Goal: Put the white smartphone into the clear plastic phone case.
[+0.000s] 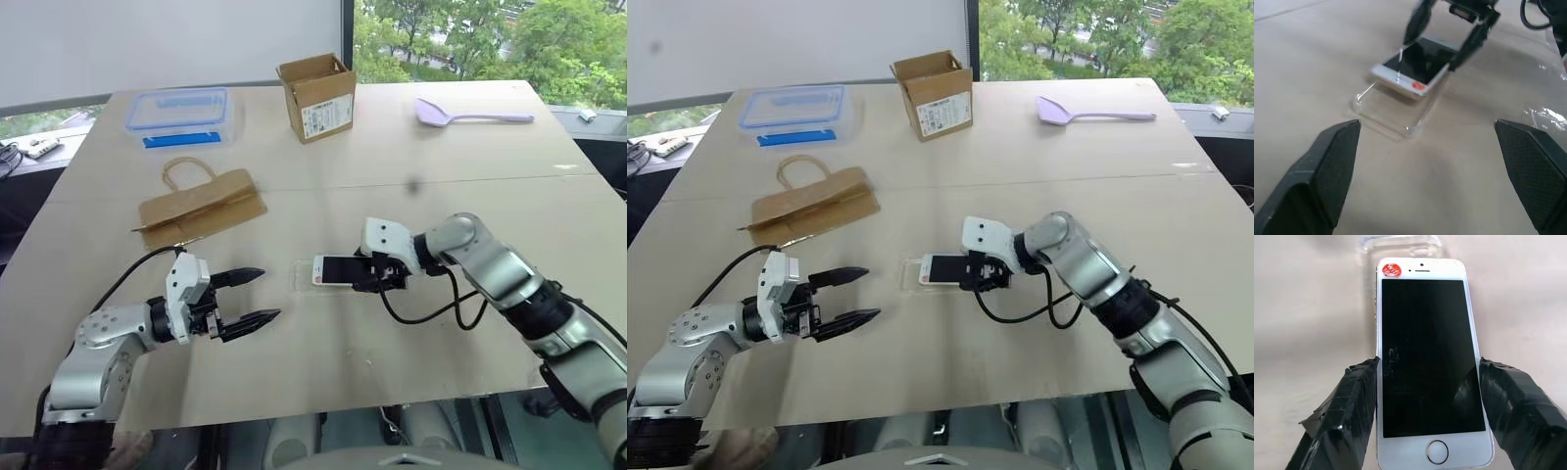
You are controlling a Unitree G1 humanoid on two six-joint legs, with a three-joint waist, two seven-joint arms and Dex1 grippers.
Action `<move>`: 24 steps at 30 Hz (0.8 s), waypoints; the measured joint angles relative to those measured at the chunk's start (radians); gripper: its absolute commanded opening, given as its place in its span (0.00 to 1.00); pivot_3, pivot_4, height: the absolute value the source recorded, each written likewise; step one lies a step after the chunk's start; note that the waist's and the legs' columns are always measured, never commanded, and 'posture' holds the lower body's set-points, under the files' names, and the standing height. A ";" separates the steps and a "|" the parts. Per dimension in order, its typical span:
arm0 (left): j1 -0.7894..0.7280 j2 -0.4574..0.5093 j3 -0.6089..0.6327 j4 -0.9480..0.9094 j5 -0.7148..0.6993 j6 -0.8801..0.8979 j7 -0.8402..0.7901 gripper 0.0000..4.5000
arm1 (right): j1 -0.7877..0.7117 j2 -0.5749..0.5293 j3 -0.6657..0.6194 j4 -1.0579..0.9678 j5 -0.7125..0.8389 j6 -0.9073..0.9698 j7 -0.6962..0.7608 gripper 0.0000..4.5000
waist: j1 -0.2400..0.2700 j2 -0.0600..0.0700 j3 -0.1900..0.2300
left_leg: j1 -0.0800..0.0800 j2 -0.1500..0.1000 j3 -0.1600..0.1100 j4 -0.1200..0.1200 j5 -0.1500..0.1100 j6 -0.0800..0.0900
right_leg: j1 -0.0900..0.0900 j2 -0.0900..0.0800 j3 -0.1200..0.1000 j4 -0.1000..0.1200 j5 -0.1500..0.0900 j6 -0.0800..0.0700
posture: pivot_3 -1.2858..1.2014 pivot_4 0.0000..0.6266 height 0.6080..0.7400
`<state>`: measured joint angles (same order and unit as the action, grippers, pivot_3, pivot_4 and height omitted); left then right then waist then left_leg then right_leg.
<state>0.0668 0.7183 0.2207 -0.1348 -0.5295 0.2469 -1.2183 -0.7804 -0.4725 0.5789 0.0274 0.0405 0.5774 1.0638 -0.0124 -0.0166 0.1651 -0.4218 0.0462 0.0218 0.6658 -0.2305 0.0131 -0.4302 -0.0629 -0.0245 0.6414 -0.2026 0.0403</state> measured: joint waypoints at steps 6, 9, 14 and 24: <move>0.007 0.000 -0.003 0.006 0.017 -0.012 0.001 1.00 | -0.006 0.001 0.003 0.019 -0.035 -0.044 0.039 0.62 | 0.000 0.000 0.000 | 0.001 0.000 0.000 -0.001 0.000 0.000 | 0.000 0.000 0.000 0.000 -0.002 0.003 | 0.52 0.24 1.00; 0.007 0.000 -0.005 0.011 0.019 -0.017 0.001 1.00 | -0.006 0.001 0.006 0.017 -0.052 -0.057 0.051 0.62 | 0.000 0.000 0.000 | 0.001 0.000 0.000 -0.001 0.000 0.000 | 0.000 0.000 0.000 0.000 -0.002 0.003 | 0.52 0.24 1.00; 0.006 -0.001 -0.017 0.024 0.020 -0.030 0.001 1.00 | -0.011 0.001 0.022 -0.004 -0.092 -0.059 0.060 0.62 | 0.000 0.000 0.000 | 0.001 0.000 0.000 -0.001 0.000 0.000 | 0.000 0.000 0.000 0.000 -0.002 0.003 | 0.52 0.24 1.00; -0.007 -0.001 -0.036 0.064 0.038 -0.058 0.002 1.00 | 0.012 -0.009 0.052 -0.130 -0.159 0.008 0.056 0.62 | 0.000 0.000 0.000 | 0.001 0.000 0.000 -0.002 0.000 0.000 | 0.000 0.000 0.000 0.000 -0.002 0.002 | 0.52 0.24 1.00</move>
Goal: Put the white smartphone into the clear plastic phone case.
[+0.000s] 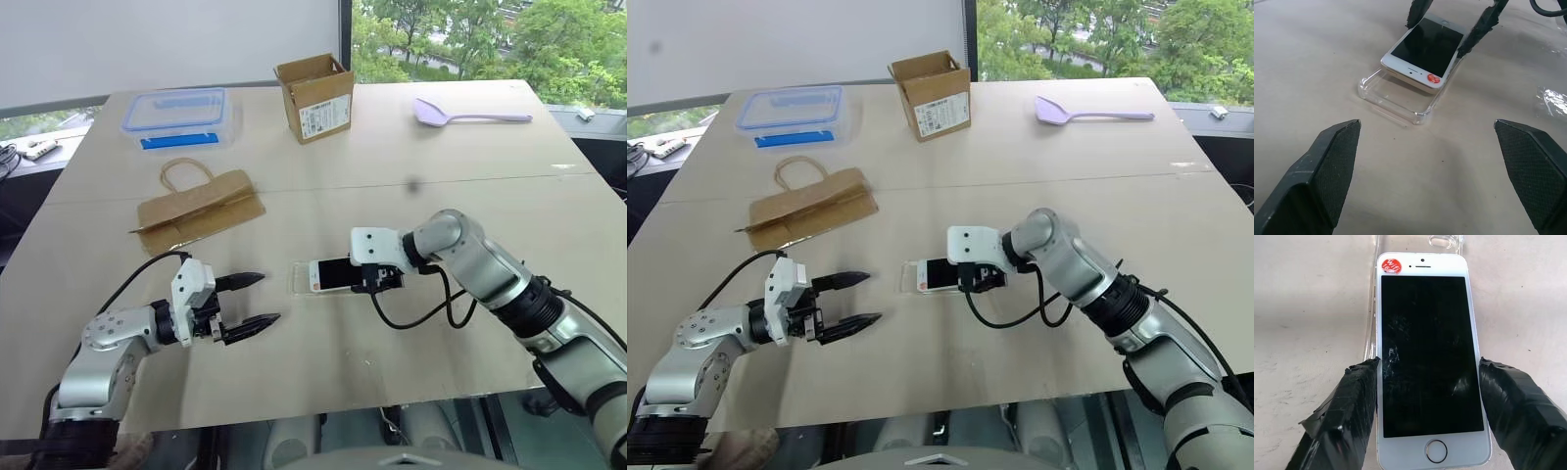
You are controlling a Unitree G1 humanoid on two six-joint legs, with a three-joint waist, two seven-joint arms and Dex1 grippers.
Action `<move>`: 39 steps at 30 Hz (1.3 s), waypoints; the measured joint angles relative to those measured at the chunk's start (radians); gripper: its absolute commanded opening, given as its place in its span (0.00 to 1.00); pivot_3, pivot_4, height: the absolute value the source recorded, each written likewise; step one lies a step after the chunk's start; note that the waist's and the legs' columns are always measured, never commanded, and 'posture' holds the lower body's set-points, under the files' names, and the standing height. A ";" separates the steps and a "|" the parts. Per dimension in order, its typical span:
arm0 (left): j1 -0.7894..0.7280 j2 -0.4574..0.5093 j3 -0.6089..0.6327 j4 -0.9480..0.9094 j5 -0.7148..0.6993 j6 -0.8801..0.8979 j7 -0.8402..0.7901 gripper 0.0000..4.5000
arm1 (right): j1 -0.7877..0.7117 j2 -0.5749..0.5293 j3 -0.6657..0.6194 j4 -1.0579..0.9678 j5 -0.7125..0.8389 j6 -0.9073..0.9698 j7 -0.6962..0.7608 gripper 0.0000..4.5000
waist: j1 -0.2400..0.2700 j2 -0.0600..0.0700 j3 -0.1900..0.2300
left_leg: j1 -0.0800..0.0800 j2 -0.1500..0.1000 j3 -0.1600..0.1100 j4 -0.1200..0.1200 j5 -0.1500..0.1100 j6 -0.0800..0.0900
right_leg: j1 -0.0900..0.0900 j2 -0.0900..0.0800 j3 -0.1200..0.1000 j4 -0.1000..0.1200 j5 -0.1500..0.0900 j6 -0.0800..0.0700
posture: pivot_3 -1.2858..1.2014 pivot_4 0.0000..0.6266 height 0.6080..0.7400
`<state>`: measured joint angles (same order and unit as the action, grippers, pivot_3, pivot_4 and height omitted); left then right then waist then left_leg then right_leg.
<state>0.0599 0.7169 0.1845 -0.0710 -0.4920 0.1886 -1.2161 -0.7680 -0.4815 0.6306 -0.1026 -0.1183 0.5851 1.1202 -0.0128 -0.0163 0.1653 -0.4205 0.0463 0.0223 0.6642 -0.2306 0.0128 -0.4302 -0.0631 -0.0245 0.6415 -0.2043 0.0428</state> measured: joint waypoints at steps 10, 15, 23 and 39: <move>-0.046 0.000 -0.014 0.000 0.000 0.022 0.002 1.00 | 0.035 0.011 0.018 -0.057 -0.069 0.020 -0.036 0.62 | -0.001 0.000 0.000 | 0.001 0.000 0.000 0.000 0.000 0.000 | 0.001 0.000 0.000 0.000 0.000 0.000 | 0.52 0.24 1.00; -0.059 0.001 -0.031 0.000 0.000 0.027 0.002 1.00 | 0.047 0.016 0.014 -0.074 -0.063 0.042 -0.034 0.98 | 0.000 0.000 0.000 | 0.001 0.000 0.000 -0.001 0.000 0.000 | 0.001 0.000 0.000 0.000 0.000 0.000 | 0.52 0.24 1.00; -0.068 0.001 -0.038 -0.004 0.000 0.052 0.014 1.00 | 0.074 0.039 -0.045 -0.079 0.038 0.125 -0.019 0.82 | -0.001 0.000 0.001 | 0.001 0.000 0.000 -0.001 0.000 0.000 | 0.000 0.000 0.000 0.000 0.000 0.000 | 0.52 0.24 1.00; -0.069 0.016 -0.037 -0.133 -0.022 0.162 0.078 1.00 | 0.065 0.033 -0.152 -0.106 0.210 0.150 -0.022 0.57 | -0.001 0.000 0.001 | 0.001 0.000 0.000 -0.003 0.000 0.000 | 0.000 0.000 0.000 0.000 -0.001 0.000 | 0.52 0.24 1.00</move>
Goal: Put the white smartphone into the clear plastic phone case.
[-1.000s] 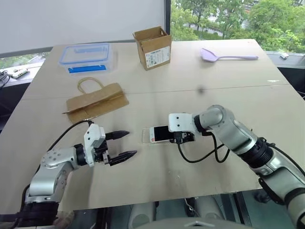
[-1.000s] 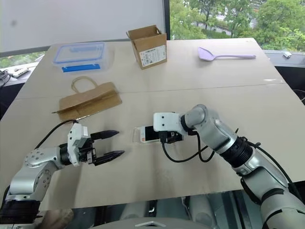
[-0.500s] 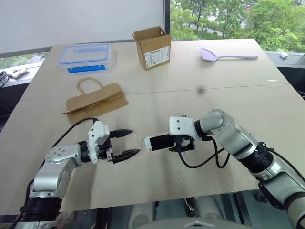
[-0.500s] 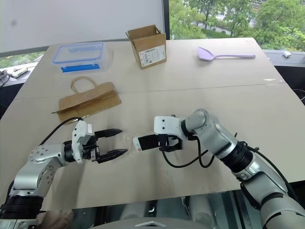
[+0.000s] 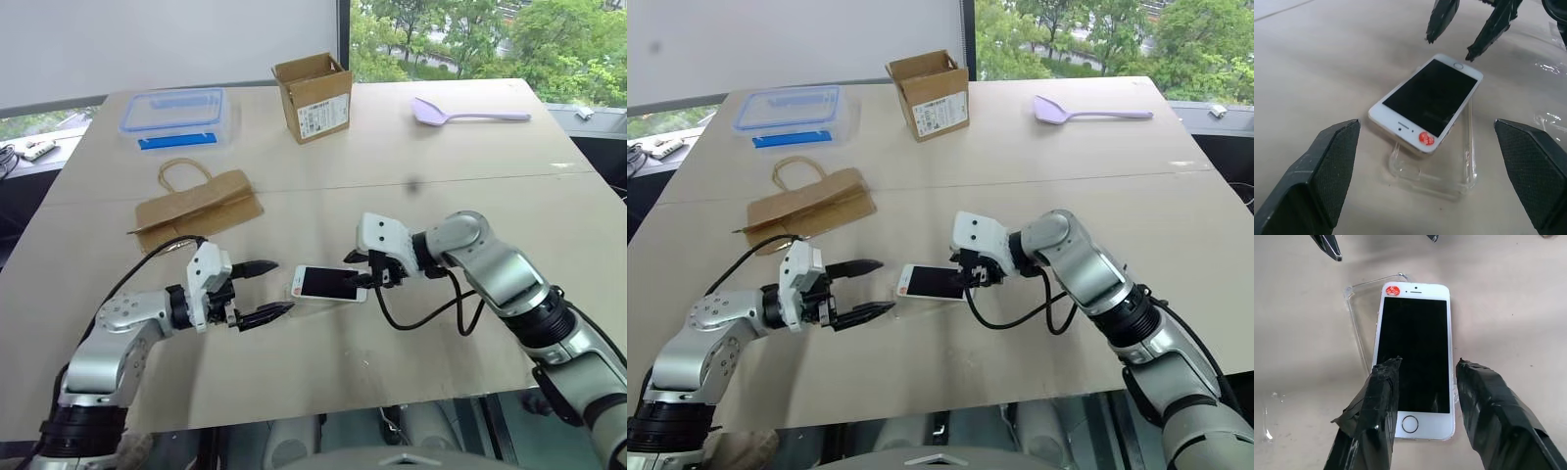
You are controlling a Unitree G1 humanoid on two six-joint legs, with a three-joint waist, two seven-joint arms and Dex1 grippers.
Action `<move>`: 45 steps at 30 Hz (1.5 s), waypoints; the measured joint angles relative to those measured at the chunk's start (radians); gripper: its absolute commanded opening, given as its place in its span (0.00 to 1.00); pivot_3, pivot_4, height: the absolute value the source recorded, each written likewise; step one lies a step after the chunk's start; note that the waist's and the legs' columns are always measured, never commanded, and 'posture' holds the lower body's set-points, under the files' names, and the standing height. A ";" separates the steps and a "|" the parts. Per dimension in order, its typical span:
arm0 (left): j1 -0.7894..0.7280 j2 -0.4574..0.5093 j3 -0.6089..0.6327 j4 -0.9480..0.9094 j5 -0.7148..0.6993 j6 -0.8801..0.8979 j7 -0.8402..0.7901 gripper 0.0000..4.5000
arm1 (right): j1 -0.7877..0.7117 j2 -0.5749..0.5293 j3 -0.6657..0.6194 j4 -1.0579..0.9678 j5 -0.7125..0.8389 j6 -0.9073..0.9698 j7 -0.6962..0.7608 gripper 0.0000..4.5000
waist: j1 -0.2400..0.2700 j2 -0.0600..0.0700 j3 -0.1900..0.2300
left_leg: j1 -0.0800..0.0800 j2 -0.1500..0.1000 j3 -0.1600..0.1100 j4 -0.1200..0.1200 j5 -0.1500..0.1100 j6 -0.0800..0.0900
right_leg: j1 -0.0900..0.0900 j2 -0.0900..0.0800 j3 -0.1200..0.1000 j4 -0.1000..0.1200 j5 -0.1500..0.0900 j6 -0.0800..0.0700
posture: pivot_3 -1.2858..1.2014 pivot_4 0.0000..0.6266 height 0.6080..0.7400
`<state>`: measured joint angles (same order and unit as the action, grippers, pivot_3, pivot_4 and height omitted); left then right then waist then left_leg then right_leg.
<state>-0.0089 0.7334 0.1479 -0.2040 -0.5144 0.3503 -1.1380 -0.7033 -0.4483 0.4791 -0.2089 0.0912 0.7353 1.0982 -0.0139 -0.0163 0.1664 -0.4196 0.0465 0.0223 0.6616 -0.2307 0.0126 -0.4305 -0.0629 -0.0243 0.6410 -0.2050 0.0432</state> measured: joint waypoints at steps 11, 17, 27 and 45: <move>-0.004 0.014 0.001 -0.031 -0.021 0.051 0.029 1.00 | 0.031 0.023 0.064 0.083 -0.008 -0.052 -0.033 0.99 | 0.000 0.000 0.001 | 0.000 0.000 0.000 -0.001 0.000 0.000 | 0.000 0.000 0.000 0.000 0.000 0.000 | 0.52 0.24 1.00; 0.021 0.014 0.002 -0.019 -0.018 0.022 0.021 1.00 | 0.030 0.051 0.075 0.151 -0.034 -0.087 -0.064 0.99 | 0.000 0.000 0.001 | 0.000 0.000 0.000 -0.002 0.000 0.000 | -0.001 0.001 0.000 0.000 0.000 -0.001 | 0.52 0.24 1.00; 0.150 0.016 0.009 0.039 0.041 -0.142 -0.025 1.00 | 0.025 0.057 0.102 0.174 -0.065 -0.158 -0.056 0.68 | 0.000 0.000 0.001 | 0.001 0.000 0.001 -0.003 0.000 0.000 | -0.001 0.000 0.001 0.000 -0.001 -0.001 | 0.52 0.24 1.00; -0.024 -0.075 -0.082 0.268 0.194 -0.356 0.005 1.00 | 0.026 -0.070 0.072 0.147 -0.090 -0.209 -0.017 0.68 | 0.028 0.004 0.002 | 0.002 -0.001 0.000 -0.002 0.001 0.000 | 0.001 -0.001 -0.001 0.001 -0.001 -0.001 | 0.52 0.24 1.00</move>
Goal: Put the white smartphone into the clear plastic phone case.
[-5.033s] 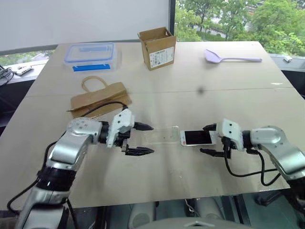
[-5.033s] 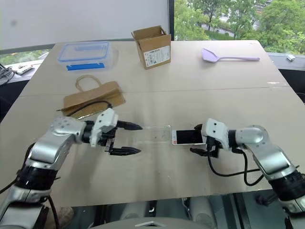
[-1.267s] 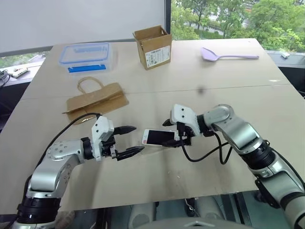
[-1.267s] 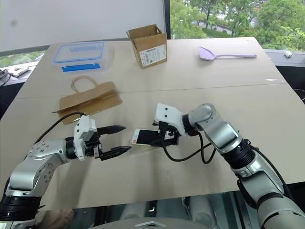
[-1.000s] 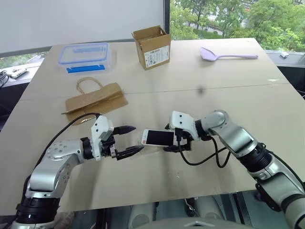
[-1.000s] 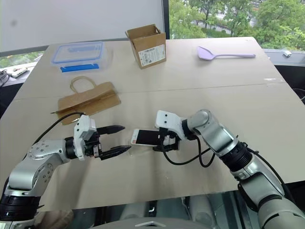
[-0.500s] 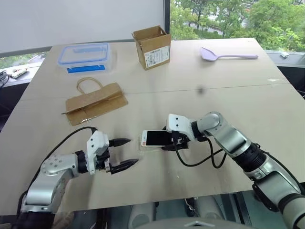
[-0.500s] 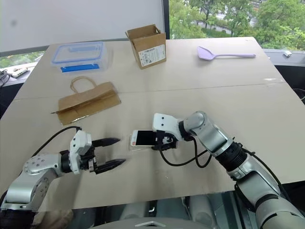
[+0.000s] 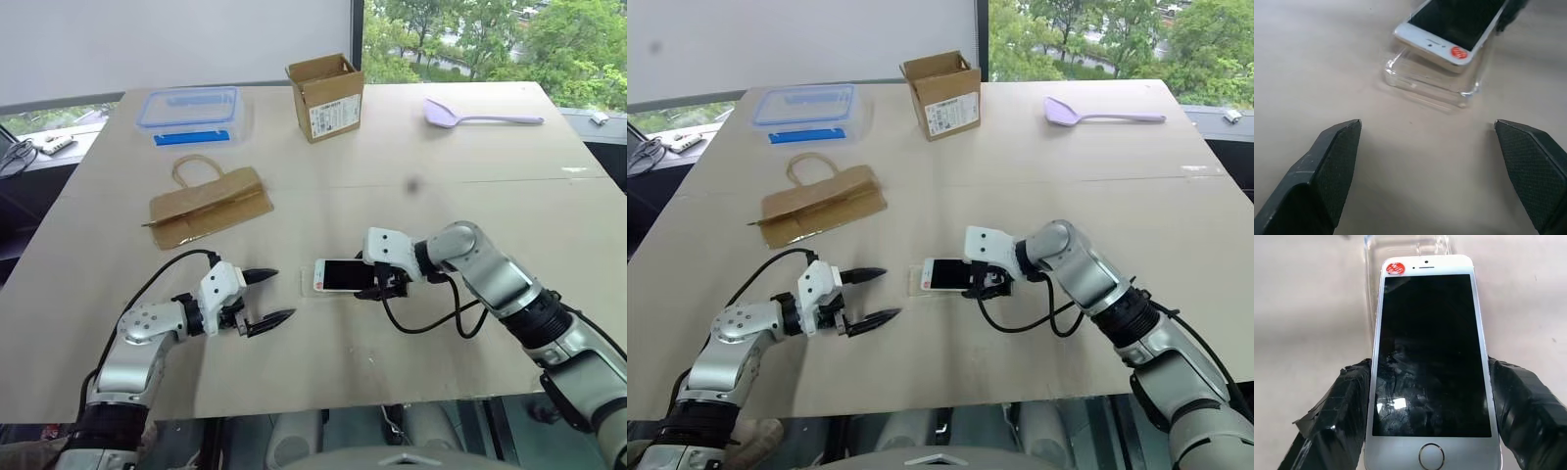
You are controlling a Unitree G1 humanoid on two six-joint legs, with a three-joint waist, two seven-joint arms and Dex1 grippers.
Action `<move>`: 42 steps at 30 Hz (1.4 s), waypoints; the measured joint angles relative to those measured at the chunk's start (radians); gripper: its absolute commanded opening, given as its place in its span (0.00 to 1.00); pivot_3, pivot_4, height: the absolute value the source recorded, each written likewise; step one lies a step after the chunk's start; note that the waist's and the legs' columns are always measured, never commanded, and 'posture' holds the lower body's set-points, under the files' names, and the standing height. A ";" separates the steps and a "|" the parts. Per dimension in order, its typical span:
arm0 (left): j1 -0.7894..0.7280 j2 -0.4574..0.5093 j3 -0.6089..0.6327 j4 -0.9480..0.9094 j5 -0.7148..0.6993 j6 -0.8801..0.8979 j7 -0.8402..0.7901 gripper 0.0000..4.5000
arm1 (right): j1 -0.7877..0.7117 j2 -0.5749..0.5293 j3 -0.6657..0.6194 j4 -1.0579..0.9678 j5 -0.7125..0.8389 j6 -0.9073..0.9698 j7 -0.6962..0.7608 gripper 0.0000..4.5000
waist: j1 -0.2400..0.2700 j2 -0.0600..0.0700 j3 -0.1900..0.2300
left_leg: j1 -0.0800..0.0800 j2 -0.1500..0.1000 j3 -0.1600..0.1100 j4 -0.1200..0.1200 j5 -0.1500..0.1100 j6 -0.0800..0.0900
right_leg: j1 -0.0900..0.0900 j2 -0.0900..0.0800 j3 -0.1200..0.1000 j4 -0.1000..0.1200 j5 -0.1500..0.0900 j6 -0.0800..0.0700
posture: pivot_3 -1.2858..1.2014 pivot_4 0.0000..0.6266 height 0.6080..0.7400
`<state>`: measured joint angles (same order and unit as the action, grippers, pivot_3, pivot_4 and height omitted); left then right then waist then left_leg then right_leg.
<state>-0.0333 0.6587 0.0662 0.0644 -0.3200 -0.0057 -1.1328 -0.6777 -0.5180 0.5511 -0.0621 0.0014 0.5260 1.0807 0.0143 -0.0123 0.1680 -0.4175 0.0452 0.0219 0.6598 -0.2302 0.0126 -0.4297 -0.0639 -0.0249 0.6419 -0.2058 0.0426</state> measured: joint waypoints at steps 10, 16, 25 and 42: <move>0.020 0.059 0.029 -0.028 -0.145 0.114 -0.126 1.00 | 0.000 -0.040 -0.002 -0.028 -0.008 -0.025 0.035 0.68 | -0.003 -0.001 0.001 | -0.001 0.000 0.001 -0.001 0.000 0.000 | -0.001 0.000 0.000 -0.001 0.000 0.000 | 0.52 0.24 1.00; 0.049 0.085 0.064 -0.064 -0.184 0.130 -0.159 1.00 | 0.000 -0.067 -0.009 -0.039 -0.007 -0.030 0.062 0.68 | -0.004 -0.001 0.001 | -0.001 0.001 0.001 -0.001 0.000 0.000 | -0.001 0.000 0.000 -0.001 0.000 -0.001 | 0.52 0.24 1.00; 0.076 0.084 0.082 -0.033 -0.183 0.078 -0.189 1.00 | -0.001 -0.078 -0.010 -0.039 -0.017 -0.054 0.092 0.68 | -0.003 -0.001 0.001 | -0.001 0.001 0.001 -0.001 0.000 0.000 | -0.001 0.000 0.000 -0.001 -0.001 -0.001 | 0.52 0.24 1.00; 0.078 0.084 0.083 -0.076 -0.188 0.100 -0.164 1.00 | -0.016 -0.052 -0.030 0.054 -0.010 -0.144 0.150 0.99 | -0.003 -0.001 0.002 | -0.001 0.001 0.001 -0.001 0.000 0.000 | -0.001 0.000 0.000 -0.001 0.000 -0.001 | 0.52 0.24 1.00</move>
<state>0.0449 0.7422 0.1496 -0.0119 -0.5078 0.0946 -1.2964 -0.6937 -0.5703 0.5207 -0.0078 -0.0083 0.3816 1.2303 0.0109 -0.0131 0.1697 -0.4187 0.0460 0.0229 0.6584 -0.2305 0.0123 -0.4312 -0.0635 -0.0246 0.6406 -0.2062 0.0418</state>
